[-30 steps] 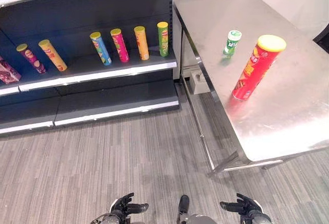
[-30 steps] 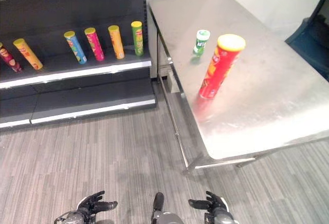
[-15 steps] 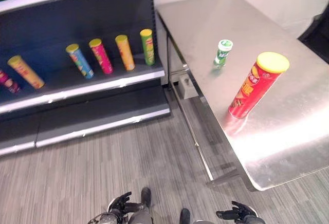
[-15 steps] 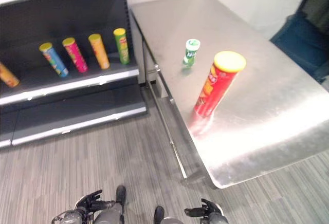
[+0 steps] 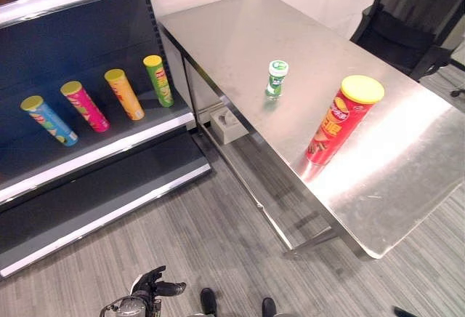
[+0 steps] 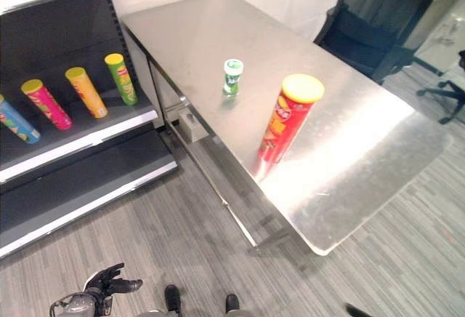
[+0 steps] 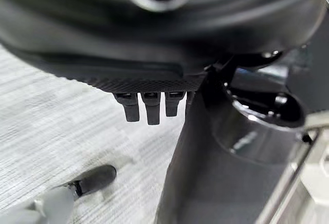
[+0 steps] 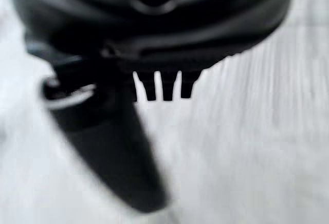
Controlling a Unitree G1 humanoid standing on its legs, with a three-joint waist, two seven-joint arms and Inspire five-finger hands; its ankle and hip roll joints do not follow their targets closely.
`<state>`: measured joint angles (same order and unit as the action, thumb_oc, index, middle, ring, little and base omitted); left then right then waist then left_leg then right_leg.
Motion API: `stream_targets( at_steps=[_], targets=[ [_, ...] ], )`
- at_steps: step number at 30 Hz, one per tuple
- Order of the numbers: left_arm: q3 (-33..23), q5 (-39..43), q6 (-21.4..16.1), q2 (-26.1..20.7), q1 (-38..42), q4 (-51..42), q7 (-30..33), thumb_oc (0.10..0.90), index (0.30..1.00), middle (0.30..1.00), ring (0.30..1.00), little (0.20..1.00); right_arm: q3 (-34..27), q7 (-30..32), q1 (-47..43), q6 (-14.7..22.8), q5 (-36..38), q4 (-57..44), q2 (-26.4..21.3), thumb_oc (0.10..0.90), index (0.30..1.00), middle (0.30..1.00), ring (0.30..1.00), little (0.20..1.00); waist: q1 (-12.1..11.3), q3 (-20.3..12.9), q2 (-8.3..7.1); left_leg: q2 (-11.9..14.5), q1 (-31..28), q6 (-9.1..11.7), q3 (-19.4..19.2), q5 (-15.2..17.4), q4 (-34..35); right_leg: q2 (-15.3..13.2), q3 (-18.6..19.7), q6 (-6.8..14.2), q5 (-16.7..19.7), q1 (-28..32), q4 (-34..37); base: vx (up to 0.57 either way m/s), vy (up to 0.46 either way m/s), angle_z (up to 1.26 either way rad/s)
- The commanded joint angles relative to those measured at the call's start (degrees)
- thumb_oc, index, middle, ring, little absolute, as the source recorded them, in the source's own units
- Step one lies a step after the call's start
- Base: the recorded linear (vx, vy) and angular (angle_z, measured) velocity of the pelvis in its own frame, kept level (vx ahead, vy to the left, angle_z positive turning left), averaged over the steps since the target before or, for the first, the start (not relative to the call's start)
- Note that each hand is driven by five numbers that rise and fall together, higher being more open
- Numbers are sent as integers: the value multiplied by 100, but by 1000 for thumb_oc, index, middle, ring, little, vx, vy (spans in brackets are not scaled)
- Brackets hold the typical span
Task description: Put the goods on the table back onto the shelves and tidy them up.
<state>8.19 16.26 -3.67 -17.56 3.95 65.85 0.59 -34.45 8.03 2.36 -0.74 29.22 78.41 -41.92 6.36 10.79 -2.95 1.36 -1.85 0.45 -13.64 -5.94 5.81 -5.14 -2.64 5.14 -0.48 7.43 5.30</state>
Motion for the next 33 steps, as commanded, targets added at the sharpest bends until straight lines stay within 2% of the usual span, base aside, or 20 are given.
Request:
stream_targets(
  at_steps=[1, 2, 3, 4, 5, 7, 8, 9, 10, 12, 13, 14, 17, 21, 25, 26, 28, 29, 32, 33],
  targets=[
    [-25, -324, -227, 166, 398, 117, 43, 800, 900, 900, 900, 900, 94, 711, 159, 756, 163, -1539, -598, 800, 900, 900, 900, 900, -26, -57, 95, 331, -301, 383, 123, 724, -81, -329, -269, 677, 72, -217, -30, 13, 39, -7],
    [-20, -326, -226, 167, 402, 116, 45, 800, 900, 900, 900, 900, 72, 731, 179, 739, 149, -1580, -577, 800, 900, 900, 900, 900, -34, -59, 95, 334, -283, 383, 121, 698, -81, -326, -266, 672, 96, -236, -30, 34, 49, -12],
    [-4, -412, -229, 193, 379, 101, 31, 800, 900, 900, 900, 900, -32, 931, 99, 1085, -28, -2984, -822, 800, 900, 900, 900, 900, 9, -84, 101, 328, -353, 382, 71, 746, -81, -336, -243, 688, 85, -227, -30, -3, 25, -21],
    [-3, -415, -228, 193, 383, 100, 32, 800, 900, 900, 900, 900, -51, 957, 116, 1061, -48, -3036, -796, 800, 900, 900, 900, 900, 1, -91, 102, 333, -328, 382, 65, 717, -81, -331, -235, 681, 113, -255, -30, 22, 37, -32],
    [-10, -446, -224, 189, 356, 51, -15, 800, 900, 900, 900, 900, -149, 821, 144, 1325, -176, -4467, -1035, 800, 900, 900, 900, 900, 55, -115, 102, 335, -365, 383, 36, 731, -81, -344, -205, 680, 118, -253, -30, 3, 9, -26],
    [-9, -461, -221, 189, 300, -9, -65, 800, 900, 900, 900, 900, -159, 792, 142, 1360, -282, -4950, -1143, 800, 900, 900, 900, 900, 46, -150, 117, 337, -380, 386, 32, 744, -81, -349, -202, 674, 117, -256, -30, 10, 6, -10],
    [31, -509, -224, 173, 234, -93, -178, 800, 900, 900, 900, 900, -84, 484, 35, 1459, -341, -5813, -1493, 800, 900, 900, 900, 900, 39, -185, 111, 338, -422, 390, 36, 751, -81, -359, -208, 668, 125, -235, -30, 0, 0, 0],
    [45, -508, -236, 150, 179, -173, -236, 800, 900, 900, 900, 900, -96, 274, -83, 1533, -221, -6205, -1754, 800, 900, 900, 900, 900, 40, -215, 118, 345, -433, 395, 26, 750, -81, -359, -199, 665, 131, -234, -30, 34, -15, 2],
    [162, -517, -285, 103, 86, -334, -323, 800, 900, 900, 900, 900, -6, 63, -356, 1789, 190, -6744, -2004, 800, 900, 900, 900, 900, 2, -254, 115, 351, -444, 401, 14, 753, -81, -361, -197, 666, 130, -237, -30, 34, -14, 0],
    [245, -501, -314, 74, -15, -434, -378, 800, 900, 900, 900, 900, 208, -283, -756, 1995, 802, -7278, -2129, 800, 900, 900, 900, 900, -78, -311, 107, 358, -464, 409, 4, 752, -81, -359, -219, 662, 116, -208, -30, 18, -11, -2],
    [227, -499, -314, 73, -23, -436, -379, 800, 900, 900, 900, 900, 235, -296, -785, 1995, 820, -7269, -2135, 800, 900, 900, 900, 900, -61, -310, 106, 358, -467, 410, 3, 755, -81, -359, -218, 662, 113, -205, -30, 33, -22, 2],
    [300, -485, -323, 105, -76, -447, -388, 800, 900, 900, 900, 900, 384, -396, -1124, 2167, 1316, -7405, -2098, 800, 900, 900, 900, 900, -127, -359, 98, 361, -477, 418, 20, 752, -81, -359, -247, 651, 106, -173, -30, 31, -20, 4],
    [339, -425, -319, 142, -181, -458, -394, 800, 900, 900, 900, 900, 669, -610, -1622, 2327, 1953, -7648, -2001, 800, 900, 900, 900, 900, -222, -423, 74, 368, -488, 430, 50, 753, -81, -357, -304, 645, 89, -124, -30, 37, -29, 4],
    [358, -414, -305, 192, -291, -471, -409, 800, 900, 900, 900, 900, 879, -754, -1875, 2396, 2303, -7950, -1809, 800, 900, 900, 900, 900, -291, -473, 70, 369, -499, 443, 88, 758, -81, -354, -383, 634, 63, -71, -30, 37, -27, 9],
    [361, -459, -292, 229, -385, -444, -415, 800, 900, 900, 900, 900, 1190, -1093, -1929, 2269, 2624, -8358, -1699, 800, 900, 900, 900, 900, -373, -491, 54, 382, -501, 467, 141, 743, -81, -353, -473, 615, 50, -21, -30, 25, -30, 19],
    [372, -496, -284, 228, -405, -454, -431, 800, 900, 900, 900, 900, 1439, -1343, -1856, 2131, 2823, -8445, -1714, 800, 900, 900, 900, 900, -418, -476, 32, 386, -494, 484, 152, 724, -81, -346, -498, 608, 55, -17, -30, 1, -29, 7],
    [357, -517, -283, 224, -435, -470, -455, 800, 900, 900, 900, 900, 1561, -1504, -1807, 1979, 2829, -8543, -1795, 800, 900, 900, 900, 900, -424, -474, 21, 393, -482, 494, 162, 707, -81, -340, -517, 603, 52, -19, -30, -6, -32, 4],
    [313, -538, -292, 210, -450, -485, -521, 800, 900, 900, 900, 900, 1742, -1740, -1599, 1738, 2709, -8602, -2053, 800, 900, 900, 900, 900, -442, -465, -11, 405, -471, 513, 171, 685, -81, -335, -551, 596, 61, -12, -30, 0, 0, 0],
    [297, -568, -297, 222, -483, -499, -575, 800, 900, 900, 900, 900, 1818, -1957, -1407, 1564, 2546, -8769, -2256, 800, 900, 900, 900, 900, -436, -461, -16, 421, -461, 530, 178, 672, -81, -331, -582, 586, 66, -9, -30, -11, -32, 7],
    [270, -584, -312, 234, -498, -474, -635, 800, 900, 900, 900, 900, 1808, -2037, -1261, 1474, 2293, -8752, -2457, 800, 900, 900, 900, 900, -422, -459, -20, 434, -462, 543, 182, 665, -81, -325, -606, 583, 68, -7, -30, 0, 0, 0]
  ],
)
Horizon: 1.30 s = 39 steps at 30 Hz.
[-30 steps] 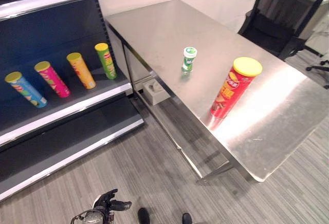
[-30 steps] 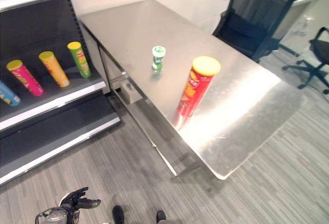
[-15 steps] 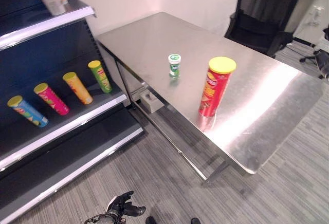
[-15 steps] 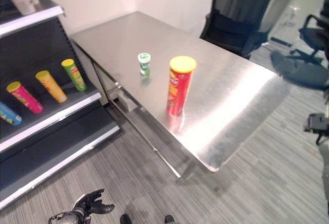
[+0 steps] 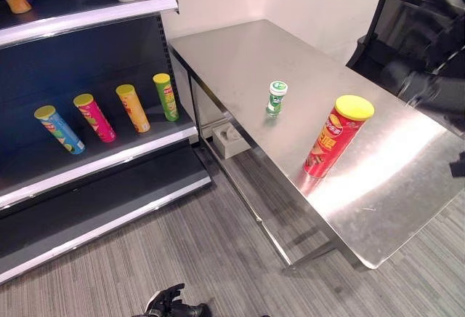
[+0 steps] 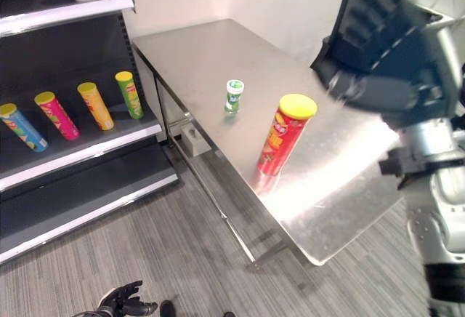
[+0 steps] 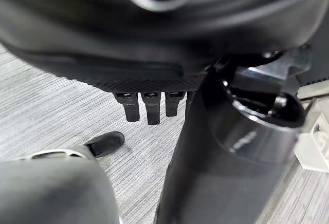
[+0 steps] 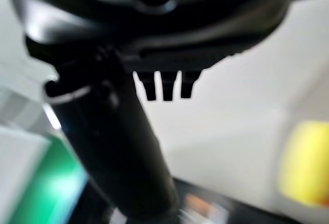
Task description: Put the goods on the table back onto the shelves and tidy them up.
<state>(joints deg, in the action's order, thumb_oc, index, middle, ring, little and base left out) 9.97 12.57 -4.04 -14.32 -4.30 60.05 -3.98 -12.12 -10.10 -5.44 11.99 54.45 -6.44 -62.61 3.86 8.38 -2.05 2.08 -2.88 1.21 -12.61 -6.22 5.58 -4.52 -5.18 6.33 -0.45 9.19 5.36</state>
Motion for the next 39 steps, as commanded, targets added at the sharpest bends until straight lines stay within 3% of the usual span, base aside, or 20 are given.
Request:
stream_targets(
  at_steps=[1, 16, 39],
  targets=[
    [95, -176, -265, -64, 332, 106, -210, 800, 900, 900, 900, 900, -401, -189, -487, 195, -373, -219, -420, 800, 900, 900, 900, 900, -176, -218, -109, 374, -363, 468, 76, 693, -58, -384, -358, 462, 71, -184, -36, 0, 0, 0],
    [61, 97, -289, -42, 349, -167, -154, 800, 900, 900, 900, 900, -408, 136, -433, 34, -1267, 318, -144, 800, 900, 900, 900, 900, -216, -260, -81, 367, -344, 453, 190, 697, -58, -391, -476, 441, 26, -115, -36, 2, -3, 2],
    [17, 184, -193, -81, 253, -93, -147, 800, 900, 900, 900, 900, 236, 131, -731, -137, -754, 782, 440, 800, 900, 900, 900, 900, -454, -184, -165, 300, -307, 428, 349, 704, -58, -443, -687, 431, 6, -46, -36, 4, 1, 6]
  ],
)
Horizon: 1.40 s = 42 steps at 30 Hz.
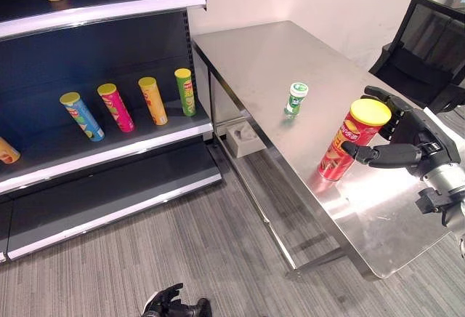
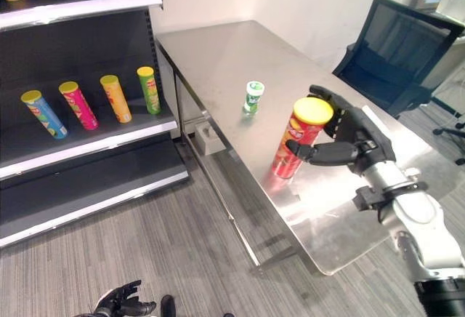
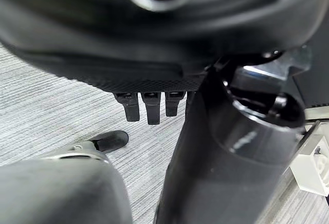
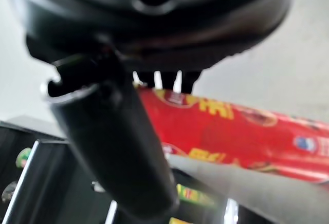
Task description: Put the goods on the table back onto the shelves and tidy them up.
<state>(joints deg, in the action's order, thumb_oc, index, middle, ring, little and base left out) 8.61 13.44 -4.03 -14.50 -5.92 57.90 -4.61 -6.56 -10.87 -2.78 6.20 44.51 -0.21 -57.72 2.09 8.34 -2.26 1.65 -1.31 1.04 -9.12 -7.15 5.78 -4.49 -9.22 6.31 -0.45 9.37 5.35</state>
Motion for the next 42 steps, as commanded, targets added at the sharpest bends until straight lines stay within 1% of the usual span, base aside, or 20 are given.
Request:
stream_targets(
  at_steps=[1, 6, 10, 12, 16, 20, 25, 29, 31, 39, 40, 42],
  targets=[
    [158, 100, -192, -61, 413, 117, -81, 800, 900, 900, 900, 900, -315, 240, -1016, 444, 207, 183, -41, 800, 900, 900, 900, 900, -277, -180, -144, 343, -468, 444, 3, 798, -78, -446, -287, 434, 6, -60, -35, 0, 0, 0],
    [195, 104, -177, -61, 401, 108, -66, 800, 900, 900, 900, 900, -360, 391, -1128, 476, 159, 364, -19, 800, 900, 900, 900, 900, -286, -181, -140, 353, -490, 444, 16, 810, -78, -447, -301, 434, -2, -39, -35, 0, 0, 0],
    [250, 125, -156, -68, 388, 95, -49, 800, 900, 900, 900, 900, -261, 483, -1350, 496, 234, 583, -53, 800, 900, 900, 900, 900, -297, -184, -146, 353, -500, 447, 22, 815, -78, -442, -304, 430, -6, -37, -35, 0, 0, 0],
    [288, 155, -148, -84, 393, 81, -45, 800, 900, 900, 900, 900, -94, 486, -1527, 461, 336, 719, -106, 800, 900, 900, 900, 900, -323, -178, -163, 358, -500, 456, 27, 812, -78, -438, -311, 425, -6, -37, -35, 0, 0, 0],
    [302, 155, -145, -92, 379, 95, -51, 800, 900, 900, 900, 900, 53, 400, -1656, 447, 532, 738, -151, 800, 900, 900, 900, 900, -321, -174, -172, 360, -497, 462, 35, 812, -78, -432, -328, 424, -13, -26, -35, 0, 0, 0],
    [331, 171, -137, -117, 354, 89, -69, 800, 900, 900, 900, 900, 284, 256, -1813, 409, 883, 762, -220, 800, 900, 900, 900, 900, -354, -184, -202, 364, -508, 474, 48, 811, -78, -425, -349, 415, -20, 0, -35, 0, 0, 0],
    [332, 193, -127, -111, 347, 107, -72, 800, 900, 900, 900, 900, 480, 99, -1875, 314, 1170, 754, -326, 800, 900, 900, 900, 900, -359, -186, -221, 370, -512, 493, 54, 810, -78, -422, -366, 415, -26, 7, -35, 1, -2, 1],
    [348, 196, -115, -120, 344, 116, -92, 800, 900, 900, 900, 900, 621, 60, -1927, 223, 1232, 830, -519, 800, 900, 900, 900, 900, -362, -185, -237, 375, -511, 503, 63, 804, -78, -420, -381, 412, -19, 5, -35, 3, -8, 4],
    [364, 203, -119, -133, 348, 124, -92, 800, 900, 900, 900, 900, 686, -15, -1939, 178, 1287, 840, -751, 800, 900, 900, 900, 900, -349, -192, -255, 377, -512, 514, 73, 804, -78, -413, -389, 409, -30, 19, -35, 0, 0, 0],
    [404, 212, -119, -164, 366, 124, -109, 800, 900, 900, 900, 900, 919, -46, -2027, 26, 1182, 995, -1247, 800, 900, 900, 900, 900, -326, -190, -300, 391, -512, 532, 77, 798, -78, -406, -410, 409, -26, 21, -35, 2, -1, 1],
    [408, 214, -127, -169, 362, 118, -114, 800, 900, 900, 900, 900, 980, -80, -2034, -5, 1152, 999, -1406, 400, 300, 300, 300, 300, -312, -186, -305, 399, -509, 539, 79, 795, -78, -401, -417, 405, -29, 21, -35, 7, 0, 3],
    [411, 215, -124, -174, 366, 137, -112, 800, 900, 900, 900, 900, 1025, -91, -2044, -28, 1131, 996, -1500, 400, 300, 300, 300, 300, -302, -186, -311, 401, -503, 544, 78, 787, -78, -399, -417, 406, -25, 16, -35, 0, 0, 0]
  ],
)
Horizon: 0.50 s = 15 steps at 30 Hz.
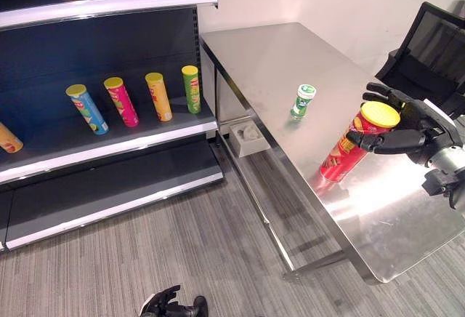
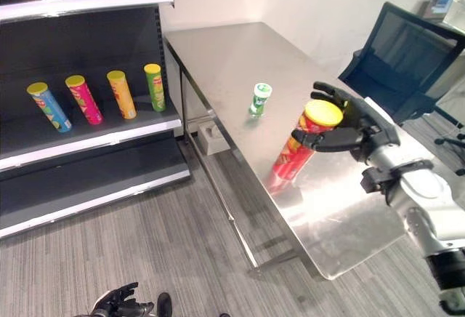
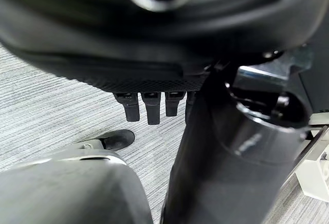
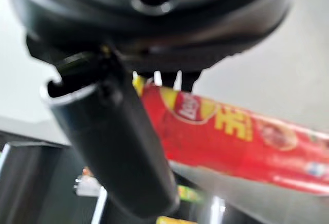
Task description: Put the goods on the table back onto the shelves and tidy them up.
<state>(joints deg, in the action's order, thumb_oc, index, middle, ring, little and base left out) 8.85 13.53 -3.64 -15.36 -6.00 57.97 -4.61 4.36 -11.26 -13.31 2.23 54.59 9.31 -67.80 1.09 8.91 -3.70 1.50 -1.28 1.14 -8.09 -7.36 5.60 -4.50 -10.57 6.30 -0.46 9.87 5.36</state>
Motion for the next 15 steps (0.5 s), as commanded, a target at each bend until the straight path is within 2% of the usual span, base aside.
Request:
stream_targets(
  at_steps=[1, 8, 15],
  targets=[
    [379, 197, -167, -93, 375, 139, -113, 800, 900, 900, 900, 900, -56, -62, -985, 357, 93, 39, -544, 400, 300, 300, 300, 300, -196, -242, -172, 416, -500, 537, -26, 806, -60, -395, -277, 407, -24, -40, -36, 0, 0, 0],
    [356, 197, -169, -99, 365, 170, -119, 800, 900, 900, 900, 900, 21, -98, -948, 322, -24, 48, -737, 400, 300, 300, 300, 300, -181, -236, -203, 441, -477, 552, -16, 798, -60, -380, -273, 403, -29, -72, -36, 0, 0, 0],
    [302, 186, -168, -99, 376, 217, -102, 800, 900, 900, 900, 900, -9, -71, -937, 359, -58, 0, -649, 400, 300, 300, 300, 300, -171, -224, -189, 457, -488, 559, -13, 795, -60, -369, -263, 388, -40, -63, -36, 0, 0, 0]
  ],
)
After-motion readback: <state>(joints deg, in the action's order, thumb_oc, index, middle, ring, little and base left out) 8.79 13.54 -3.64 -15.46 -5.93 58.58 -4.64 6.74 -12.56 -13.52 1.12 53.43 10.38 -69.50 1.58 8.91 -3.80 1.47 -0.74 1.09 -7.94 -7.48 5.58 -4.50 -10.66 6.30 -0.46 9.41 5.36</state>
